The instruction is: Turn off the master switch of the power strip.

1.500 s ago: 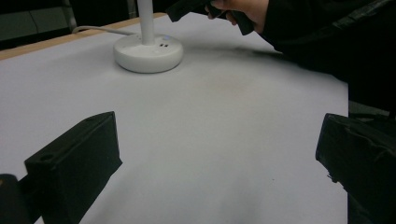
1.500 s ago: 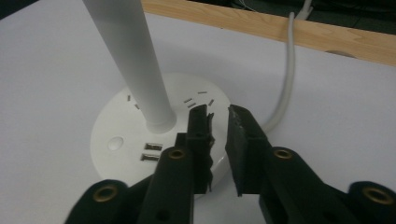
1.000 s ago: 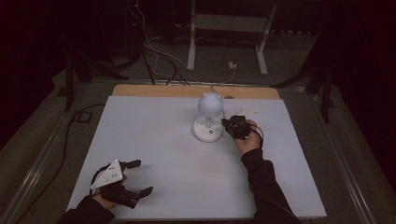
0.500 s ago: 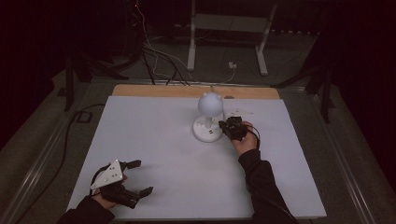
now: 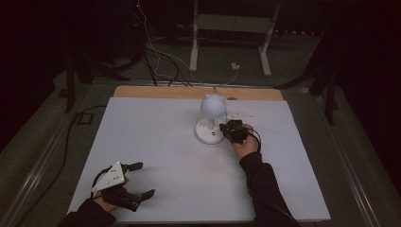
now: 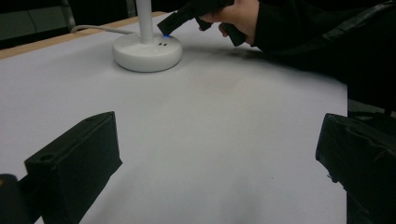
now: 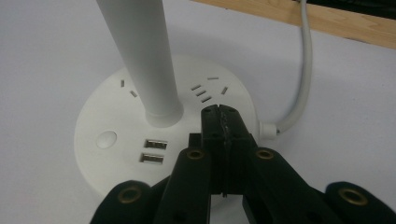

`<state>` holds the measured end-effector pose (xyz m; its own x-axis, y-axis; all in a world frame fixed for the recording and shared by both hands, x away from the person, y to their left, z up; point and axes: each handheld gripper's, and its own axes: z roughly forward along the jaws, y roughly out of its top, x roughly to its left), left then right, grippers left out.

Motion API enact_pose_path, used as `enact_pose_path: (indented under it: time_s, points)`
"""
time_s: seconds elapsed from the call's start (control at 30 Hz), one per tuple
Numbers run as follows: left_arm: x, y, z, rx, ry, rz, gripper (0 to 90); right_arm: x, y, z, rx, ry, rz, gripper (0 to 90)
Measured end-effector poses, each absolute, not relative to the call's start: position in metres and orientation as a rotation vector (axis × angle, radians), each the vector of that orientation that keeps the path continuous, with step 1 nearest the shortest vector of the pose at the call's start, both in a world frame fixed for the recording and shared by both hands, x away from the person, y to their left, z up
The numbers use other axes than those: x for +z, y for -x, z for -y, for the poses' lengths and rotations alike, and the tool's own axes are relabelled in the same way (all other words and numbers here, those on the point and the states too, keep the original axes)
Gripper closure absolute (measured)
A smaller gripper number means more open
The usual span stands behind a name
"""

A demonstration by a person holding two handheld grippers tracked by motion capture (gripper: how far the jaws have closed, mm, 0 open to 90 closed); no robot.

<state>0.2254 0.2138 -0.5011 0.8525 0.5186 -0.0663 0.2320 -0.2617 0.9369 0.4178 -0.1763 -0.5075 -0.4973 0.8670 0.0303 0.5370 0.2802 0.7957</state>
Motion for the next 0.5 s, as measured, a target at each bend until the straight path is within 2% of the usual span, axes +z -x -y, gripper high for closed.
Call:
enact_pose_path:
  time_s: [0.5]
  points:
    - [-0.5011,-0.2249,-0.2133,0.304,-1.855,-0.56,0.4,-0.511,-0.4128,0.169,1.018,-1.186,-2.134,90.0]
